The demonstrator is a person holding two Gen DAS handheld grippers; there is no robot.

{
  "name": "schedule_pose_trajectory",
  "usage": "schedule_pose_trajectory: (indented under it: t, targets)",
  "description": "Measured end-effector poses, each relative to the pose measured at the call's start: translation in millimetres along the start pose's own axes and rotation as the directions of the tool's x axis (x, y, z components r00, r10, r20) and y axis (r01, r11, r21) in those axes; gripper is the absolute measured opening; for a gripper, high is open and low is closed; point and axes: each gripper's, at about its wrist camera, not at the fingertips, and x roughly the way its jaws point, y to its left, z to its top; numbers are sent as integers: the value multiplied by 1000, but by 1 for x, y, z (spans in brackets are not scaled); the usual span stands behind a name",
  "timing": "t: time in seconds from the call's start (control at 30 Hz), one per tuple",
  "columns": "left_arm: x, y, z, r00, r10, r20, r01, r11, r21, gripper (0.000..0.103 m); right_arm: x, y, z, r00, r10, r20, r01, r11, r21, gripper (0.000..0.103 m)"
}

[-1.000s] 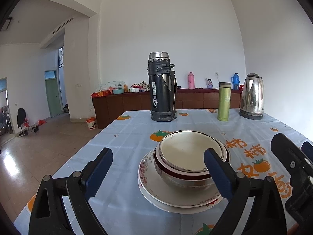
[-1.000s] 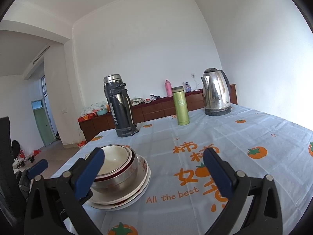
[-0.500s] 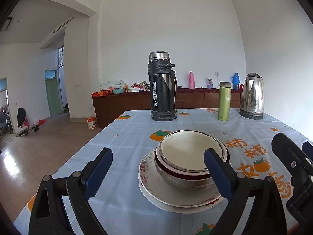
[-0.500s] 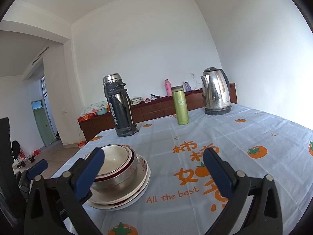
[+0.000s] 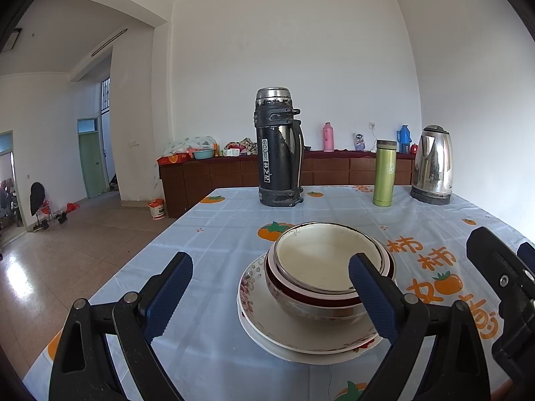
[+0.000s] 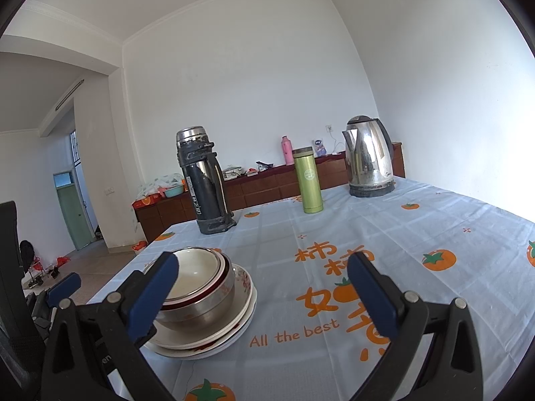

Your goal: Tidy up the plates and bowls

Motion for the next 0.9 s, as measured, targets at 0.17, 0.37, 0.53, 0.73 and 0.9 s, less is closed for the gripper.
schedule_pose_trajectory:
  t: [0.17,0.37,0.53,0.73,0.9]
  targets:
    - [0,0,0,1000,0,-1,0,1000,-1,96,0,0,0,1000,-1,-1,1,1000,1,103]
    - [0,0,0,1000,0,0,0,1000,-1,96,0,0,0,1000,0,2,0,1000,1,103]
    - [0,1,0,1000,1,0,-1,1000,0,96,0,0,0,1000,0,0,0,1000,0,103]
    - [0,1,0,1000,1,-1,-1,1000,-2,96,0,0,0,1000,0,1,0,1000,1,103]
    - [1,1,-1,1000,13,1,-13,1000,-6,96,-1,-1,0,1000,-1,-1,1,1000,3,103]
